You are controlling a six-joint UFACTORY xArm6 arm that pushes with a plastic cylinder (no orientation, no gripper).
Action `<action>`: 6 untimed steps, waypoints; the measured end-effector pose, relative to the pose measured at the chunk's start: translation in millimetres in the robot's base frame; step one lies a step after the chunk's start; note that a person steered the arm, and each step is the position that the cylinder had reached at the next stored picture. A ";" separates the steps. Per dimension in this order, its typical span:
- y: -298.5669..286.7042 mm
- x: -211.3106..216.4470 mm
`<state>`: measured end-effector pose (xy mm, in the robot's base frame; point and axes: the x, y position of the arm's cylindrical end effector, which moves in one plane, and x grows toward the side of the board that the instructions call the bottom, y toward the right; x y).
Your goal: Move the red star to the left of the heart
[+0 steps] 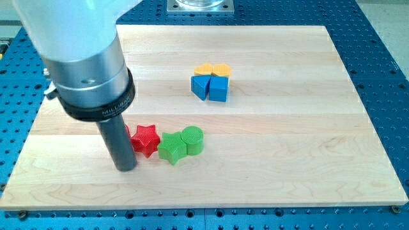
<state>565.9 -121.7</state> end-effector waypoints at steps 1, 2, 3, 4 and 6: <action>34.5 -17.7; 35.5 -73.3; 39.8 -127.4; 41.1 -162.4; 133.0 -168.1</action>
